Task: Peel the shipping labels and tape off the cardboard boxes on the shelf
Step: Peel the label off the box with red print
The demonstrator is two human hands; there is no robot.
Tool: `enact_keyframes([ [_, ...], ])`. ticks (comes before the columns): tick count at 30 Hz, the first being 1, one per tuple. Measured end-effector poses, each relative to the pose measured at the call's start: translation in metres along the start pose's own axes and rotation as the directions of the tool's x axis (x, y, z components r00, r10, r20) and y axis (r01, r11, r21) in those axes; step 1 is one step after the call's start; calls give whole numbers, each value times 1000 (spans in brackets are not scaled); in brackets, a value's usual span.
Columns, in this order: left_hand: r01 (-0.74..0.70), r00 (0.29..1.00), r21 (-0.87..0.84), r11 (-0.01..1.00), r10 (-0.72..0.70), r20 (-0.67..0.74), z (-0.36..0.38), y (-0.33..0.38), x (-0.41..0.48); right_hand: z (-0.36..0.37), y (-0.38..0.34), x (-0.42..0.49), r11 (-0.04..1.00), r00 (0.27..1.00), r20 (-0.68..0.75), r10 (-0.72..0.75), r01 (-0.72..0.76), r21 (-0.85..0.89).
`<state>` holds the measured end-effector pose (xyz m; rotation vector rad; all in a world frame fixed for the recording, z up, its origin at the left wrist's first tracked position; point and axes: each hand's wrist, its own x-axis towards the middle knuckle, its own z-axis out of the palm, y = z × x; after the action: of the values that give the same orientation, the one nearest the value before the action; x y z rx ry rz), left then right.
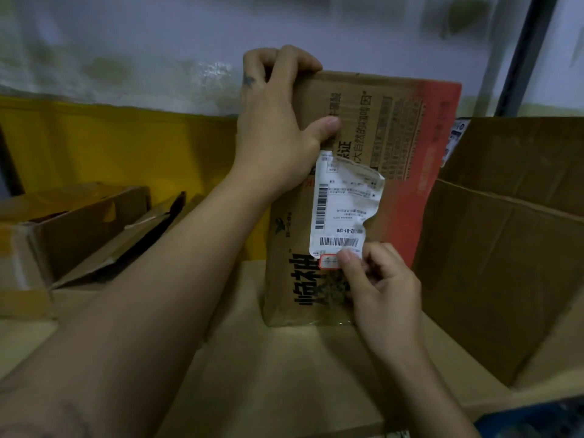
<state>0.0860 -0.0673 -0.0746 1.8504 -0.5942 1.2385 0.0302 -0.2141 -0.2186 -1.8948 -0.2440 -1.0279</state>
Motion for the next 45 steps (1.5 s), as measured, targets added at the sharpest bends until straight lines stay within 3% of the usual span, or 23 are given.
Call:
enact_keyframes([
  [9,-6,1000,28,1000,6,-11,-2,-2,1,-11,-2,-7,943,989,136,63,-104,315],
  [15,2,1000,25,1000,-1,-25,2,0,0,-11,-8,1,926,953,146,265,-294,237],
  [23,14,1000,32,999,-14,-10,0,6,-2,-1,-25,19,978,980,56,192,-186,-95],
  [26,9,1000,32,999,-8,-12,-1,8,-2,3,-35,21,983,987,33,156,-152,-99],
  [28,7,1000,22,1000,-7,-5,-2,7,-2,3,-41,22,972,972,49,232,-233,23],
  [31,2,1000,13,1000,-2,9,-5,5,-1,-1,-53,25,805,885,217,413,-466,367],
  [35,-27,999,26,999,26,37,-5,5,-1,-2,-57,29,621,839,327,435,-542,566],
  [38,-45,998,41,998,43,44,-6,5,-2,-1,-60,32,512,820,362,443,-563,649],
  [45,-88,996,83,993,85,39,-3,5,-5,0,-69,45,406,842,368,395,-519,752],
])
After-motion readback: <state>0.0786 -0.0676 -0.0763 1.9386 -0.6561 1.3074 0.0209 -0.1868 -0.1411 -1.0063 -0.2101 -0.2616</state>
